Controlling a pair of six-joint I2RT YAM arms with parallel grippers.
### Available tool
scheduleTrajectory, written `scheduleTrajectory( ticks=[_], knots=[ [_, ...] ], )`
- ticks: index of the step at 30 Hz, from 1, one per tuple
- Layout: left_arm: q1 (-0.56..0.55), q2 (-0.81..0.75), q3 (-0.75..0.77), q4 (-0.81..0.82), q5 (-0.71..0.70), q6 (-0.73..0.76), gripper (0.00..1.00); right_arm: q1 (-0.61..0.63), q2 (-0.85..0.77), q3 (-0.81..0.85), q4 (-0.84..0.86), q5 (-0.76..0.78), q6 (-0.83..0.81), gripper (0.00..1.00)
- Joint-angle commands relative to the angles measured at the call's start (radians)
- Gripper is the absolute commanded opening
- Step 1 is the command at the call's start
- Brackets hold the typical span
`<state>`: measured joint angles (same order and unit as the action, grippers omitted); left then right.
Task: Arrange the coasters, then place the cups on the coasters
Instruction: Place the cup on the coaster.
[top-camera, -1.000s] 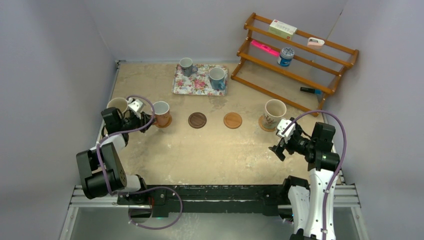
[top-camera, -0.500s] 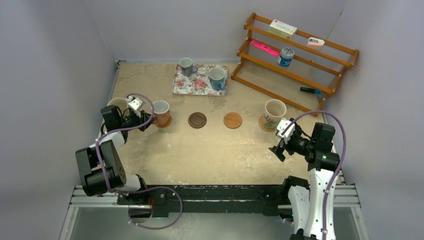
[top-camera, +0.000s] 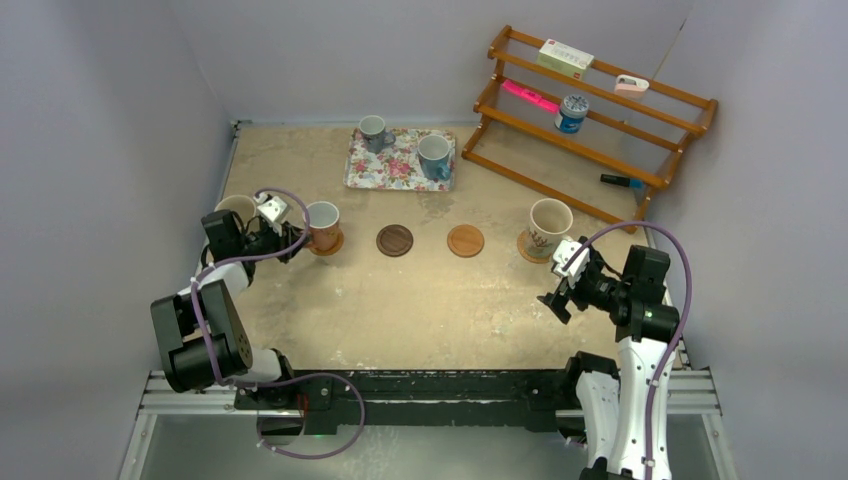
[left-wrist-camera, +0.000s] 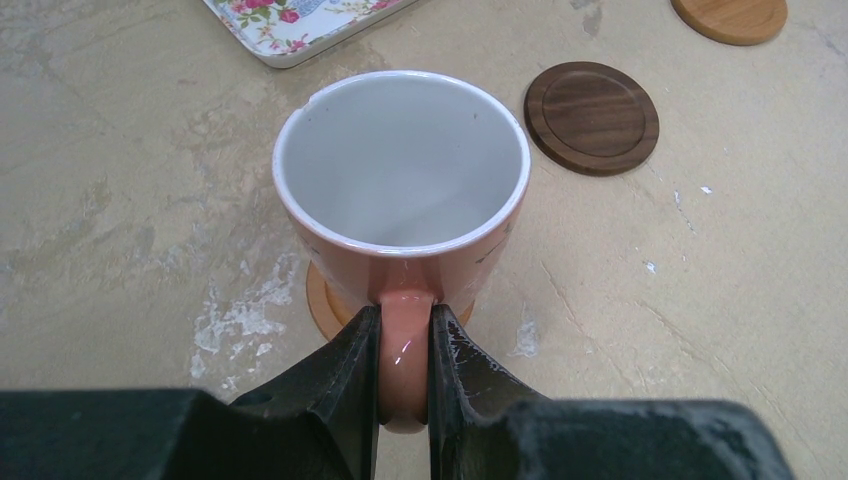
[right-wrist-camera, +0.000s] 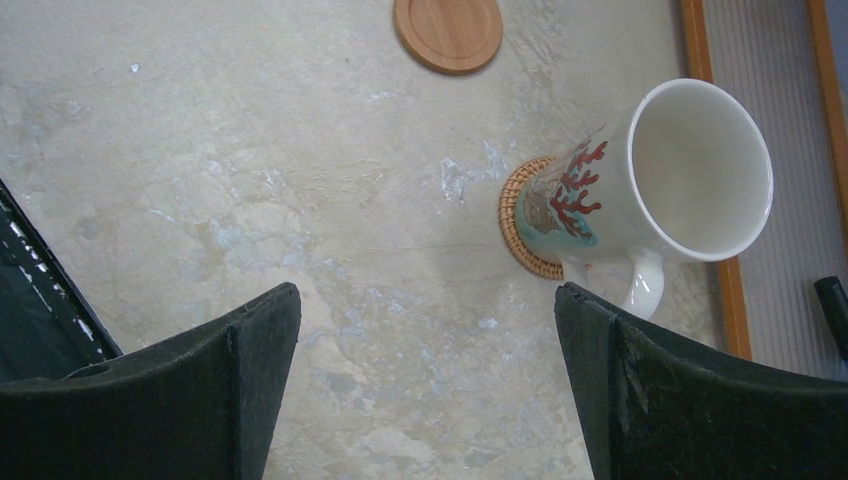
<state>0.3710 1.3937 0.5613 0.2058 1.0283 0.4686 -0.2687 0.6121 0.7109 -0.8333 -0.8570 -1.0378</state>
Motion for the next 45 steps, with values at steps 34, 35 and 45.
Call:
scheduleTrajectory(
  ticks=[34, 35, 45],
  knots=[
    [0.006, -0.011, 0.067, -0.083, 0.029, 0.119, 0.26, -0.003, -0.01, -0.005, -0.034, -0.042, -0.03, 0.99],
    [0.007, -0.012, 0.067, -0.086, 0.029, 0.122, 0.26, -0.003, -0.011, -0.005, -0.033, -0.042, -0.031, 0.99],
    [0.006, -0.028, 0.062, -0.106, 0.023, 0.148, 0.27, -0.003, -0.01, -0.005, -0.035, -0.043, -0.032, 0.99]
  ],
)
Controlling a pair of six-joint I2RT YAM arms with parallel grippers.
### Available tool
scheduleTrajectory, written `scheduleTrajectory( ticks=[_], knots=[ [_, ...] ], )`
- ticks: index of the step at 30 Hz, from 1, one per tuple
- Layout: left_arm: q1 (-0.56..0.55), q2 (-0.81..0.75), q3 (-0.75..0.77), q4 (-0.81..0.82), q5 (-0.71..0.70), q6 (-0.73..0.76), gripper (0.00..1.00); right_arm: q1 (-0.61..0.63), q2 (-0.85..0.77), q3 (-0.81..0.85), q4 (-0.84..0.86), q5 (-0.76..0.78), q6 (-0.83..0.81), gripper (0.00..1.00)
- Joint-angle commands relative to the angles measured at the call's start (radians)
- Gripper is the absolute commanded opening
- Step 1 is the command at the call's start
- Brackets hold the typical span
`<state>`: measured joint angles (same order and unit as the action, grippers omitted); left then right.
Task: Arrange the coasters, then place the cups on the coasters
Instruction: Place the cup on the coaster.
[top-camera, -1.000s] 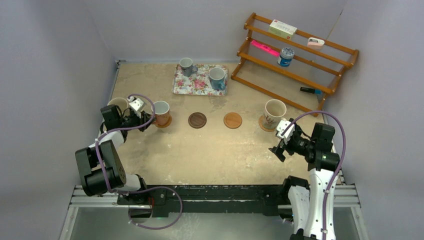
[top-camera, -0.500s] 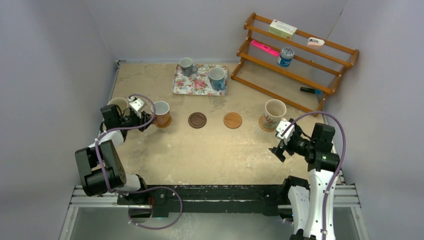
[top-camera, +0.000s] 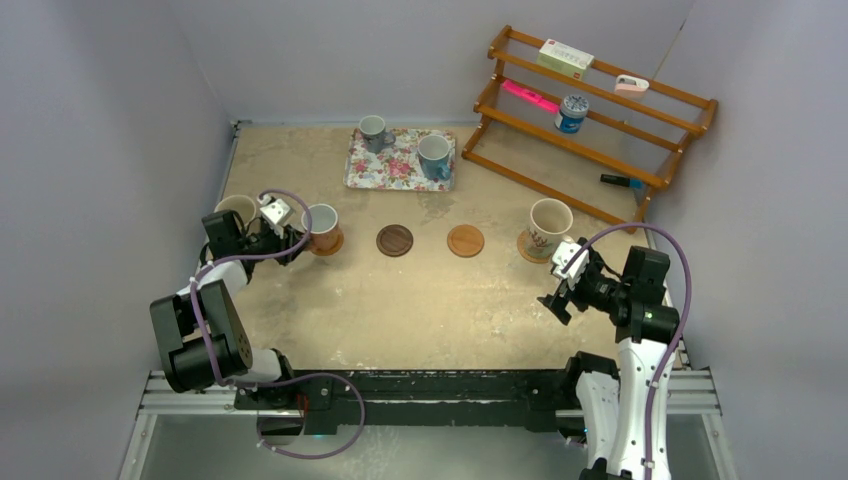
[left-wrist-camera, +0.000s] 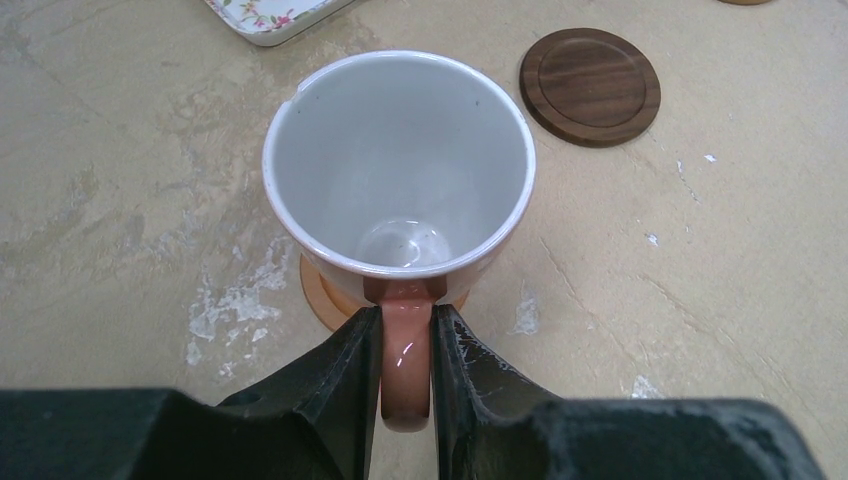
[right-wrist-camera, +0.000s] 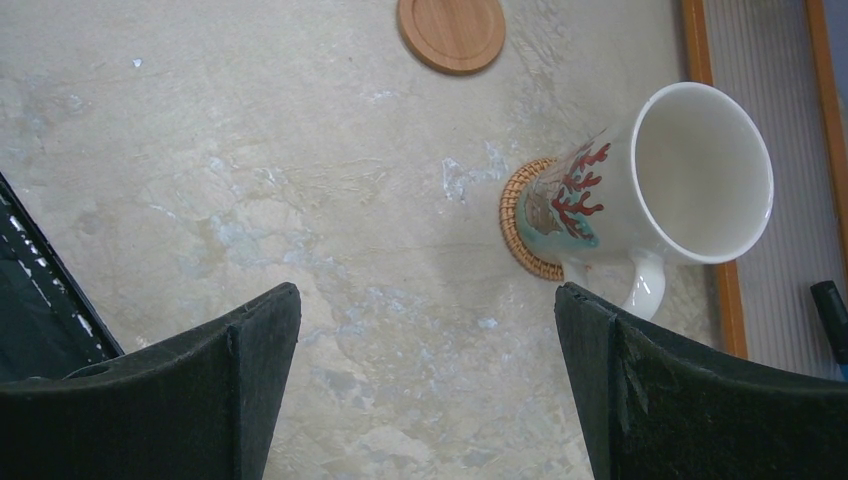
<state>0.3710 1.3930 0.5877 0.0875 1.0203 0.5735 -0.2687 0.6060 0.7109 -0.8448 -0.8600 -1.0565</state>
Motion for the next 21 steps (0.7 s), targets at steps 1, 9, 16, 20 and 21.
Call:
scheduleTrajectory(
  ticks=[1, 9, 16, 20, 21],
  knots=[
    [0.006, -0.029, 0.034, 0.01, 0.029, 0.045, 0.27, -0.003, -0.005, -0.005, -0.024, -0.04, -0.013, 0.99],
    [0.007, -0.032, 0.035, -0.004, 0.021, 0.059, 0.27, -0.003, -0.004, -0.004, -0.028, -0.042, -0.017, 0.99],
    [0.006, -0.038, 0.041, -0.019, 0.009, 0.074, 0.27, -0.004, -0.005, -0.005, -0.029, -0.041, -0.019, 0.99],
    [0.006, -0.047, 0.041, -0.029, 0.006, 0.082, 0.27, -0.003, -0.005, -0.005, -0.031, -0.042, -0.02, 0.99],
    [0.006, -0.05, 0.041, -0.031, 0.004, 0.083, 0.26, -0.003, -0.005, -0.004, -0.031, -0.041, -0.02, 0.99]
  ],
)
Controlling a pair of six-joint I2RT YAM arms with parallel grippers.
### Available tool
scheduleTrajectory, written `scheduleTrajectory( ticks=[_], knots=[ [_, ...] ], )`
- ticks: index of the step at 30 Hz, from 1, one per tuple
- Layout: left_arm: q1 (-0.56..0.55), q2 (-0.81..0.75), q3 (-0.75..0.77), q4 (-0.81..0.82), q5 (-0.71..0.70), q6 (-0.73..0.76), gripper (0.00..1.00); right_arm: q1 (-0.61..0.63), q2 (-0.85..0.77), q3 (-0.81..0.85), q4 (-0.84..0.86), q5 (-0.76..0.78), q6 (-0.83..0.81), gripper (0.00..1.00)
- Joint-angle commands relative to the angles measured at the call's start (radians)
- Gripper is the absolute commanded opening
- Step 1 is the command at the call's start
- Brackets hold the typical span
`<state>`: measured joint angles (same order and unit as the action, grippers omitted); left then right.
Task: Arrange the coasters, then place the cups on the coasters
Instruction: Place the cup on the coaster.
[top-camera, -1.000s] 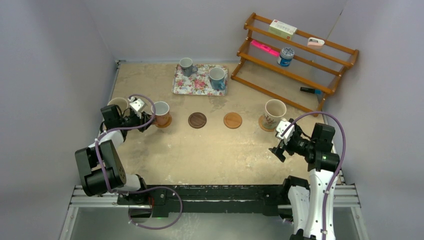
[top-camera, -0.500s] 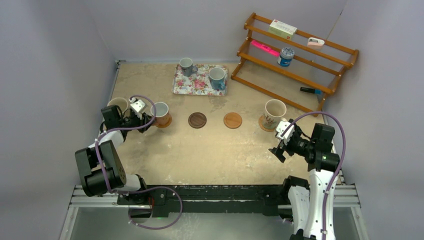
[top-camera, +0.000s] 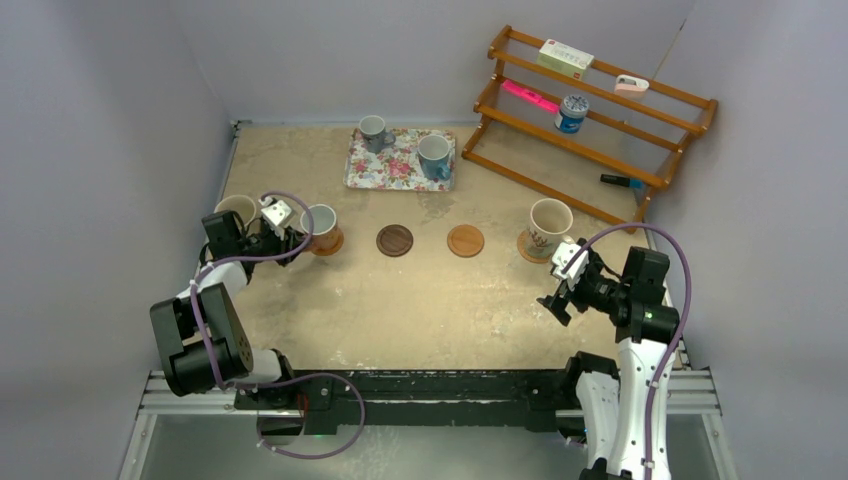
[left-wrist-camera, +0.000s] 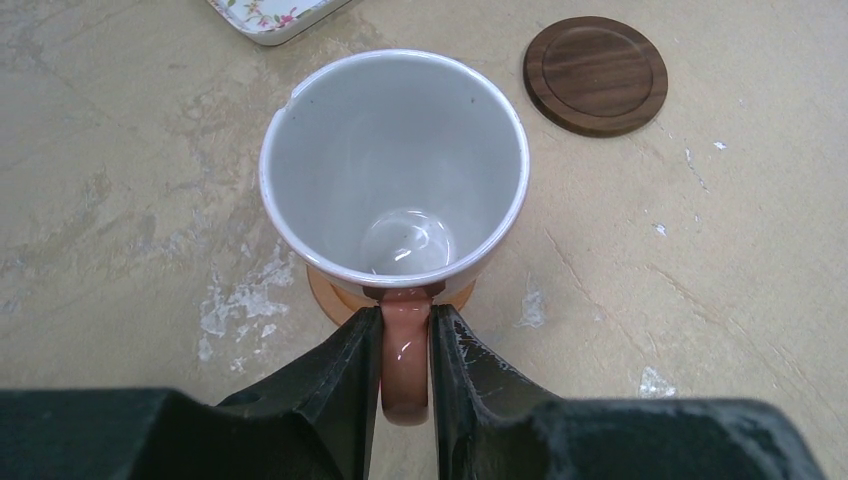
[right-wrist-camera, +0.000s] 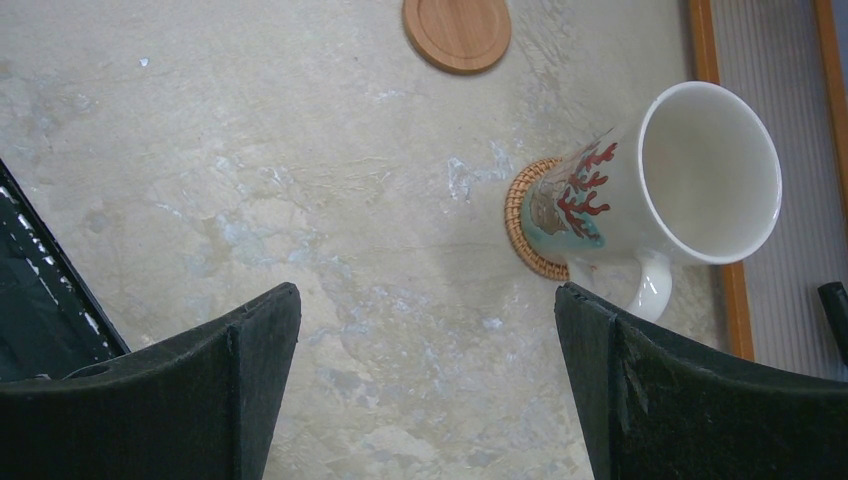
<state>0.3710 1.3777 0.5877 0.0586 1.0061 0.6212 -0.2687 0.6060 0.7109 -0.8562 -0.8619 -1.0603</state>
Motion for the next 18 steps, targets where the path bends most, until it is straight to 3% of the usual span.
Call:
scheduleTrajectory(
  ticks=[1, 18],
  knots=[
    [0.006, -0.038, 0.04, -0.004, 0.015, 0.036, 0.26, -0.003, -0.006, -0.005, -0.019, -0.039, -0.017, 0.99],
    [0.01, -0.055, 0.037, -0.009, -0.022, 0.044, 0.19, -0.003, -0.008, -0.004, -0.027, -0.043, -0.024, 0.99]
  ],
)
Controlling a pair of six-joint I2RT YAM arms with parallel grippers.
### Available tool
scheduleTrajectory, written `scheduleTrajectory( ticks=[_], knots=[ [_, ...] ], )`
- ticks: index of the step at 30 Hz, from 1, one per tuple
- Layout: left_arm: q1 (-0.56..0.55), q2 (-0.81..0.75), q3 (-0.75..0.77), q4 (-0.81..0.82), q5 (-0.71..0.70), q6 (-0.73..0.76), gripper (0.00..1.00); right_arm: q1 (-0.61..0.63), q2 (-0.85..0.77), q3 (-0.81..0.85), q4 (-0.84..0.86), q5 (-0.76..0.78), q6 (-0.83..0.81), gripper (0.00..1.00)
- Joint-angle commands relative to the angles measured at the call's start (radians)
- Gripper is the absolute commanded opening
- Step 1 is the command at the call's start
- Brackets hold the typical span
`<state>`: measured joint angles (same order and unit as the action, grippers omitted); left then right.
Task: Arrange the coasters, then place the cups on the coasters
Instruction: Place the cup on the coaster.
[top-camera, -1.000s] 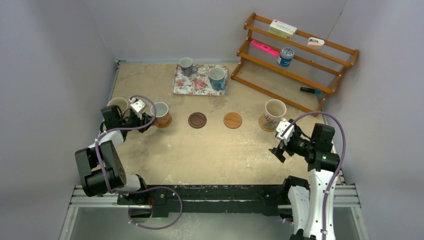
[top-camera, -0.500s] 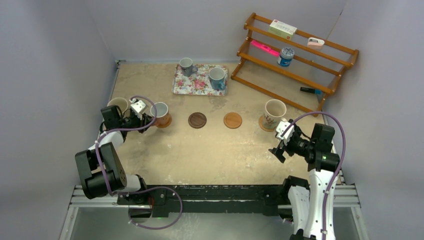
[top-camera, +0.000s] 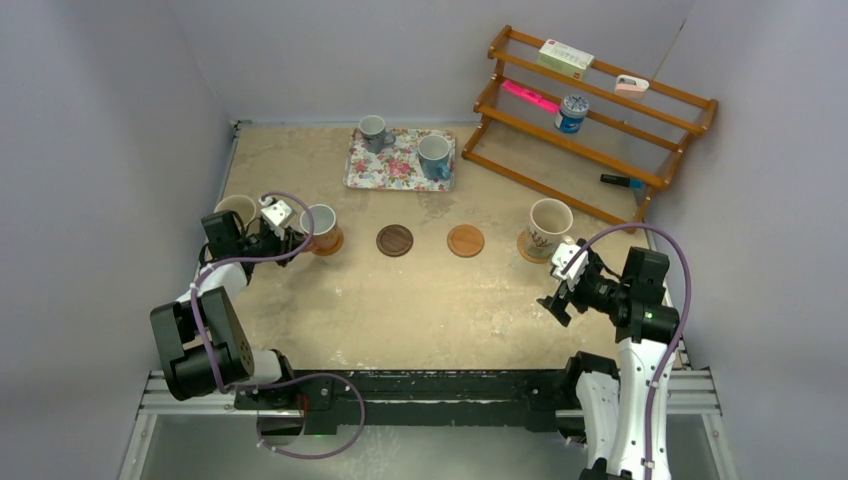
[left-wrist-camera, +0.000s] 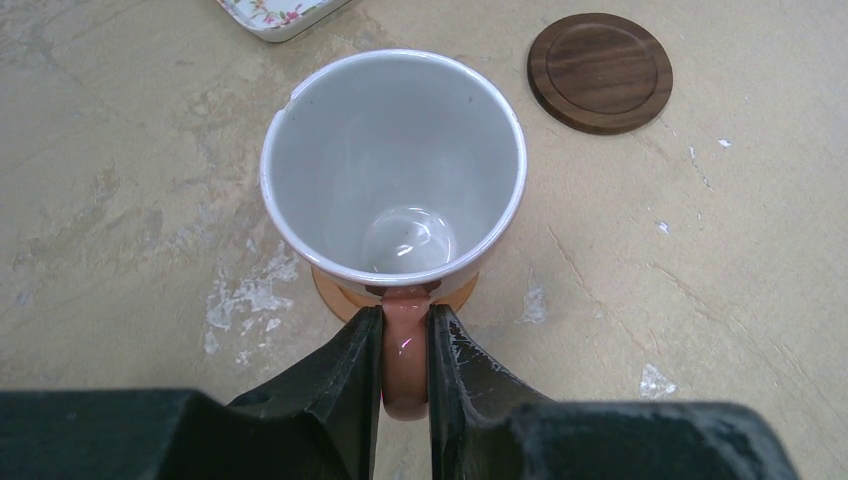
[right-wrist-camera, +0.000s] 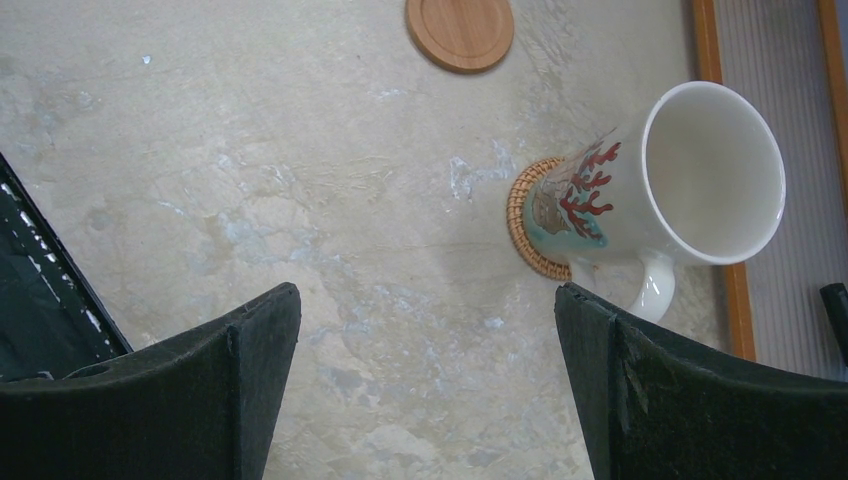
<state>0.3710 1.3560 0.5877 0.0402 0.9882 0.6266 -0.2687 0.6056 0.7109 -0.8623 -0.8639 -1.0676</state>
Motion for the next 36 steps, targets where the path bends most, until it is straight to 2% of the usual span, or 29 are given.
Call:
scheduleTrajectory(
  ticks=[1, 11, 26, 32, 35, 36],
  knots=[
    [0.009, -0.036, 0.037, 0.006, -0.005, 0.042, 0.19, -0.003, -0.007, -0.005, -0.022, -0.041, -0.018, 0.99],
    [0.014, -0.036, 0.038, -0.004, 0.005, 0.05, 0.19, -0.003, -0.007, -0.004, -0.025, -0.042, -0.022, 0.99],
    [0.014, -0.038, 0.054, -0.055, 0.027, 0.083, 0.33, -0.004, -0.007, -0.004, -0.032, -0.043, -0.028, 0.99],
    [0.014, -0.049, 0.06, -0.108, 0.042, 0.11, 0.46, -0.003, -0.008, -0.003, -0.034, -0.044, -0.031, 0.99],
    [0.014, -0.061, 0.058, -0.126, 0.045, 0.126, 0.6, -0.003, -0.009, -0.002, -0.036, -0.044, -0.032, 0.99],
    [0.014, -0.068, 0.057, -0.133, 0.046, 0.131, 0.67, -0.003, -0.009, -0.002, -0.036, -0.043, -0.032, 0.99]
  ],
)
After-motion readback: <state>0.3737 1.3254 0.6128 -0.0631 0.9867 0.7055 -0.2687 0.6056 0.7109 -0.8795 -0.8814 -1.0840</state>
